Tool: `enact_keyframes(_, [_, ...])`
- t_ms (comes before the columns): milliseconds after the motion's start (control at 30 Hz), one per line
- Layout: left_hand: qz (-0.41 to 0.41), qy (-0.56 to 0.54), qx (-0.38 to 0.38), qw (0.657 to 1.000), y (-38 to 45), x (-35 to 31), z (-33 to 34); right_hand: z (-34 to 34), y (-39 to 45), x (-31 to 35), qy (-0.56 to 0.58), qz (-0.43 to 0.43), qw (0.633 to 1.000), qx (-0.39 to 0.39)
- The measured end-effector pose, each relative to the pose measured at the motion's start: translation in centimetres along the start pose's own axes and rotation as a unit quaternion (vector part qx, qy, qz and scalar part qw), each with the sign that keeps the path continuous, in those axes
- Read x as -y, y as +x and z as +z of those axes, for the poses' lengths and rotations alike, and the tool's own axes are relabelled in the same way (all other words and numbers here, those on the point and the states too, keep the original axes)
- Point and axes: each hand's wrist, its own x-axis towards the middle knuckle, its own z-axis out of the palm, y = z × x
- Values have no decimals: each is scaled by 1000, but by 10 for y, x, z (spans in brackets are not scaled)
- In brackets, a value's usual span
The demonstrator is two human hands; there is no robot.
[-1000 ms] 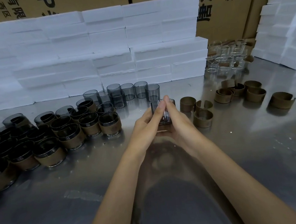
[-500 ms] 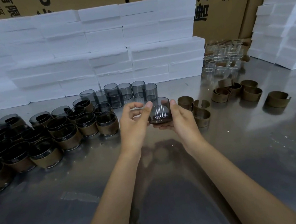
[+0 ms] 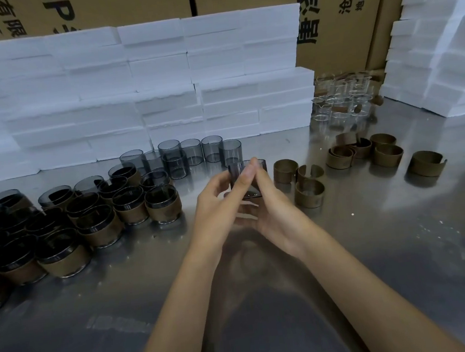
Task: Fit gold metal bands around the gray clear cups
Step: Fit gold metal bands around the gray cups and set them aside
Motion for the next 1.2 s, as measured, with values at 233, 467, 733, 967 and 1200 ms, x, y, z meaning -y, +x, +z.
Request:
enact_keyframes(233, [-25,1,-3,1000,3,3,-3,6,-3,3,-1,15,998,-65])
enact_keyframes(467, [-15,6,31,999,3,0,-4,2,0,10,84,40,991,-99])
enact_keyframes(733, [14,20,107,994,2,-1,-13,-8,0,14,169,21,979,-108])
enact_keyframes(967, [71,76,131,986,4,6,-13,-21,1,17,167,56,981,-83])
enact_keyframes(1200, [83,50,68,993,3,6,-4,-19,5,12,183,61,975,-110])
